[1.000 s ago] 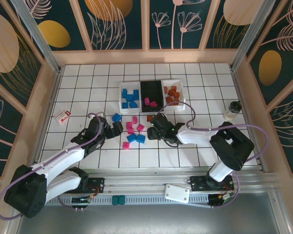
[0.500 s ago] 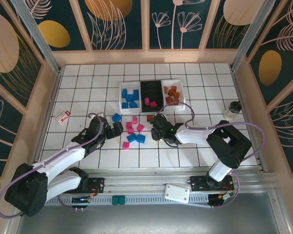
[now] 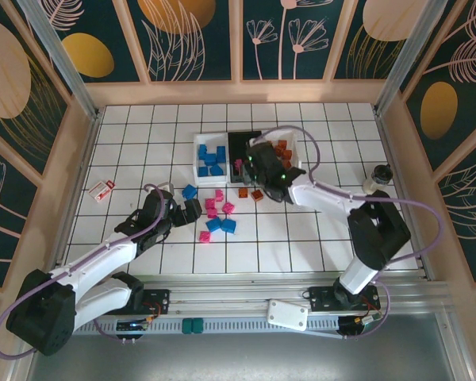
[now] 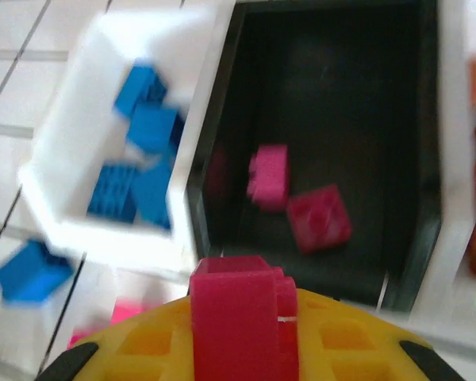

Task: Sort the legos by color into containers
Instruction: Place the lego in the container.

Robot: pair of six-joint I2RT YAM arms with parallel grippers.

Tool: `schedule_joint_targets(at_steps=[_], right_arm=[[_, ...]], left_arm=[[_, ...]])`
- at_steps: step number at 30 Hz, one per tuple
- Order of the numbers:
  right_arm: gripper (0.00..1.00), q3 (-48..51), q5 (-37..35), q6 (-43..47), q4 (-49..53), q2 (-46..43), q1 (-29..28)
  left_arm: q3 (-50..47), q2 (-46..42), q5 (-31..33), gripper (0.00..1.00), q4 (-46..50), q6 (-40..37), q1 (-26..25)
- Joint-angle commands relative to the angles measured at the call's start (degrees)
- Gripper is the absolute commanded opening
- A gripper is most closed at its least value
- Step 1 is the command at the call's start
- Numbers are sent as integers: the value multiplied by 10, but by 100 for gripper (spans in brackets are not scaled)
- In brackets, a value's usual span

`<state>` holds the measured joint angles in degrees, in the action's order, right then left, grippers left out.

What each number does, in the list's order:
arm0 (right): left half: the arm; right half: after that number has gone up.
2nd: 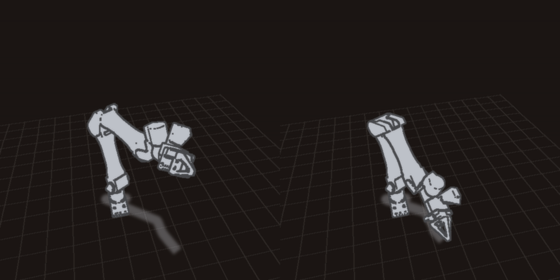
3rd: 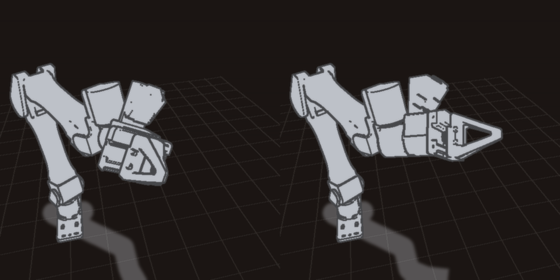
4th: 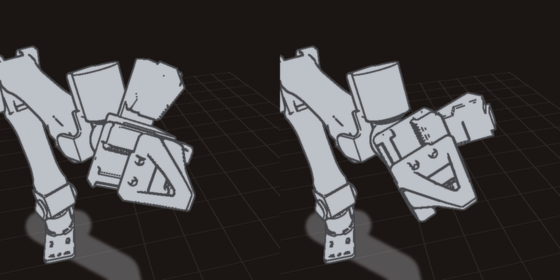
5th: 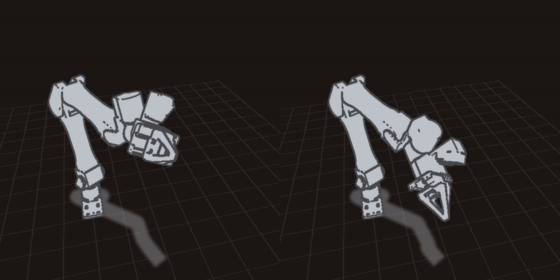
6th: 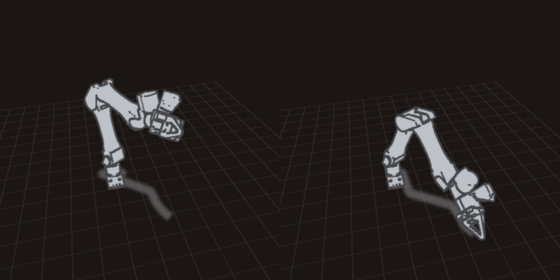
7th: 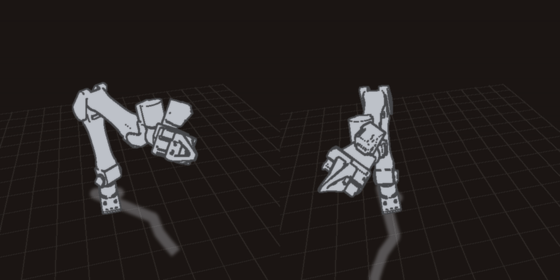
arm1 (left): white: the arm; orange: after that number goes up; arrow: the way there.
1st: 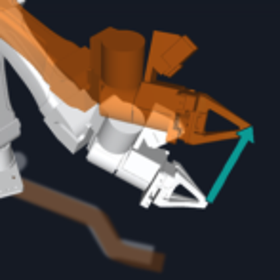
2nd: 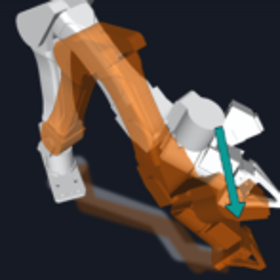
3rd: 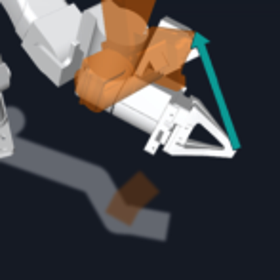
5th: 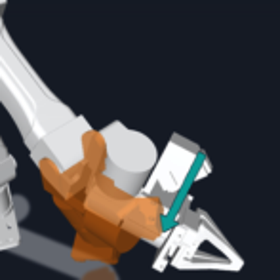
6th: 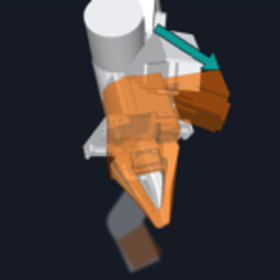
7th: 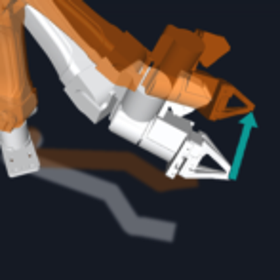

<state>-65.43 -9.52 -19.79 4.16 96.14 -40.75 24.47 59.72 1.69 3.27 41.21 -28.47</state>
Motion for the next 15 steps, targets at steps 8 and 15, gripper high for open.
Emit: schedule_joint_targets(at_steps=[8,15], right_arm=[[40,-204,3,29,34,198,44],[62,-148,21,17,2,129,36]], left_arm=[[-14,-4,-20,92,3,10,-33],[-13,22,28,83,38,29,-102]])
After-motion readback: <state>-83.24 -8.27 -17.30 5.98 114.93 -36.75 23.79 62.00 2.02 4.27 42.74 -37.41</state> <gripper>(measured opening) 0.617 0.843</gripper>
